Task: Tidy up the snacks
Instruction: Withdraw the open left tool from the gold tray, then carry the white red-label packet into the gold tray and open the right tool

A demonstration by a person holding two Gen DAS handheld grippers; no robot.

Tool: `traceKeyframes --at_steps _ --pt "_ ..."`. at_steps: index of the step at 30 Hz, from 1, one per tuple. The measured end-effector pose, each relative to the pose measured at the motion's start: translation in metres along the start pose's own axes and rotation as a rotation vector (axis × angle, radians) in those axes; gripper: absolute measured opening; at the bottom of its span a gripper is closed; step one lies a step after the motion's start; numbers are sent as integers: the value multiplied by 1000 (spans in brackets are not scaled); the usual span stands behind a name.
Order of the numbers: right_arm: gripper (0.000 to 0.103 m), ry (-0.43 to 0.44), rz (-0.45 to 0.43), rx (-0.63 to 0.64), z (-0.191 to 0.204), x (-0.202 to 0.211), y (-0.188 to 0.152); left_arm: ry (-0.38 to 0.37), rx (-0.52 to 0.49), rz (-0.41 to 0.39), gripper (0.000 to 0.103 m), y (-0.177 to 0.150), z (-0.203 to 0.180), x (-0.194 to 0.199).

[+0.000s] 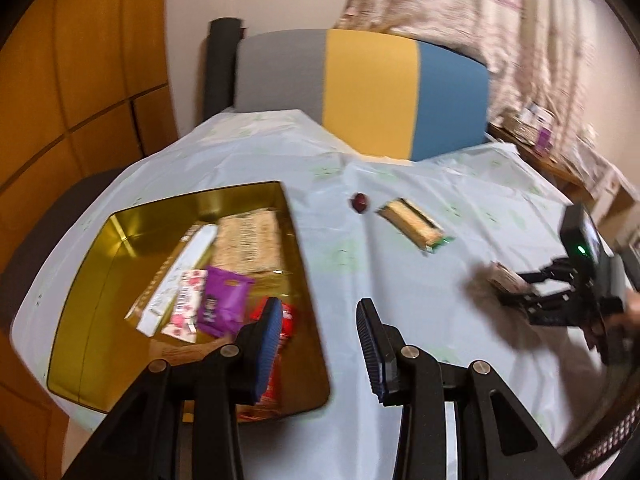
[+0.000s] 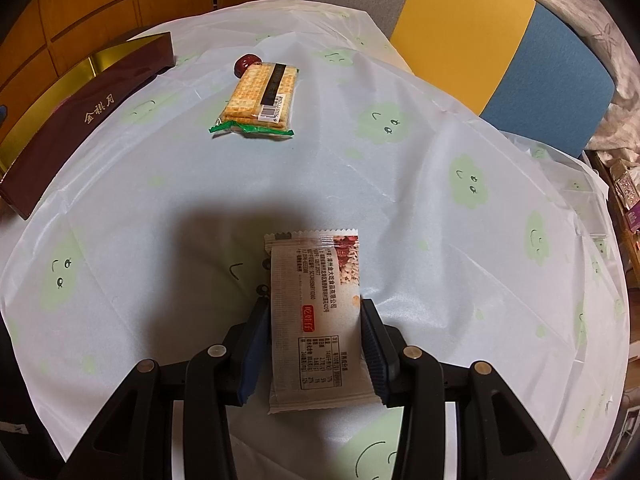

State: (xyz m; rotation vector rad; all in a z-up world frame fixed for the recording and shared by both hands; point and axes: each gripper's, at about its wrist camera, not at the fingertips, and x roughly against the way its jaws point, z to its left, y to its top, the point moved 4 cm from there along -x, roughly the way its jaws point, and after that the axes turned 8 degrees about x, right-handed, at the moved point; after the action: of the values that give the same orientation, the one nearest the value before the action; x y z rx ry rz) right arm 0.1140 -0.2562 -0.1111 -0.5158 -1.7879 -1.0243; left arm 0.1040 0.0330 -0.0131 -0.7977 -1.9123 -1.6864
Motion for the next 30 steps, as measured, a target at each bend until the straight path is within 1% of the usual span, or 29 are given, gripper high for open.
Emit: traceKeyframes --at_steps 9,16,19,22,25,27,28,30 --pt "44 -6 1 -4 1 0 0 -52 -131 20 39 -24 -43 -1" --pt "44 -10 1 -5 2 0 0 -101 -214 59 39 -47 -69 -10" --pt "44 -10 1 -9 2 0 0 -129 -246 84 39 -59 -77 -16" --pt "44 -8 0 -18 3 0 0 -147 -294 135 39 -79 -85 -30" --pt "44 1 -2 -35 2 0 0 -165 -328 160 39 -96 -91 -38" --pt "44 6 -5 -44 2 0 0 -179 -342 161 39 -103 -93 -39" --pt "44 8 -5 -49 2 0 -1 -183 -346 143 39 -105 -93 -38" --pt "44 11 -4 -55 1 0 -1 -199 -338 139 39 -106 -91 -38"
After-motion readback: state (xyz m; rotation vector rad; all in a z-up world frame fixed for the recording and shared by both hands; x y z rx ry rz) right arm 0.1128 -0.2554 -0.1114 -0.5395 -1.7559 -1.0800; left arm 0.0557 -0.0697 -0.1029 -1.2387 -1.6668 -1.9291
